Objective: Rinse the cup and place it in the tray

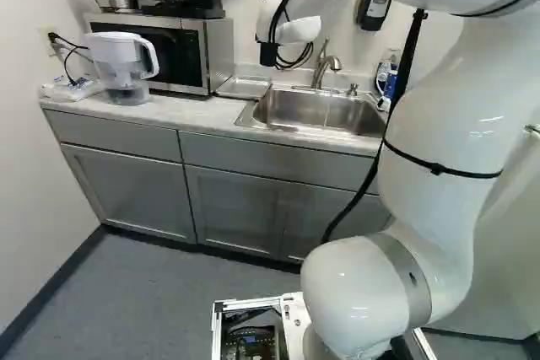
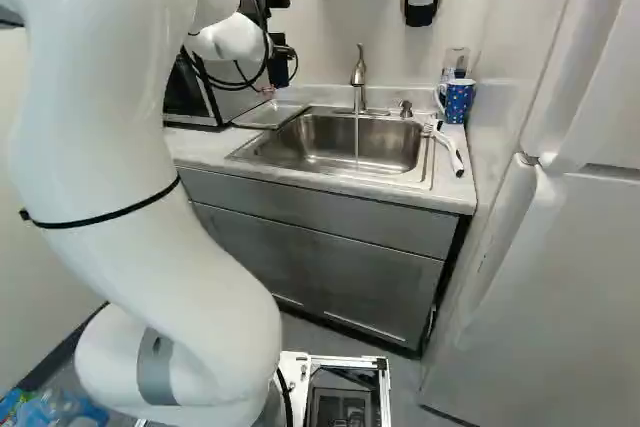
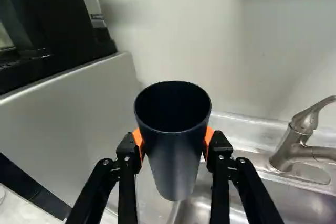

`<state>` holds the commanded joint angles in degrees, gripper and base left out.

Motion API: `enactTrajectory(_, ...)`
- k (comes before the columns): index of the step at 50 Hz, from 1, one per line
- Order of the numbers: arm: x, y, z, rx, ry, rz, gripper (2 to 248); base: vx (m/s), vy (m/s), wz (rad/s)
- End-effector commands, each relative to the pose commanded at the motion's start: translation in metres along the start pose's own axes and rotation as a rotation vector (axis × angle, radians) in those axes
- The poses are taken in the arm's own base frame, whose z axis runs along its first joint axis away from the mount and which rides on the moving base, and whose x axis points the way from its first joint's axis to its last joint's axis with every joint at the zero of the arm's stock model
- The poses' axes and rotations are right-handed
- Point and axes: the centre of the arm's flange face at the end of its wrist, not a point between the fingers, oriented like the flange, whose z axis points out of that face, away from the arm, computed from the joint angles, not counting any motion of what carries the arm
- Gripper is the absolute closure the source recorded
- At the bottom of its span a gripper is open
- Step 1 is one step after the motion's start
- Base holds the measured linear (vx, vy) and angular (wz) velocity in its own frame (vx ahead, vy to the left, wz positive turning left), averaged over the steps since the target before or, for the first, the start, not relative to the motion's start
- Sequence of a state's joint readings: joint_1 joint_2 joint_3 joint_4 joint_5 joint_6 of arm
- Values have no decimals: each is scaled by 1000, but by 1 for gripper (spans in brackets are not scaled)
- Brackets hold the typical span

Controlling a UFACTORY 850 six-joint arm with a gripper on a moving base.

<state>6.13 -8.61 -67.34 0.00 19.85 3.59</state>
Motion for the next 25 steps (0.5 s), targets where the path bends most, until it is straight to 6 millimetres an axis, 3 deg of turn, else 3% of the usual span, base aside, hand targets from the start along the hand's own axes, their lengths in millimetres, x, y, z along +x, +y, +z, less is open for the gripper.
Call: enactTrajectory(25, -14, -28, 38, 44, -24, -10, 125, 0, 0, 0)
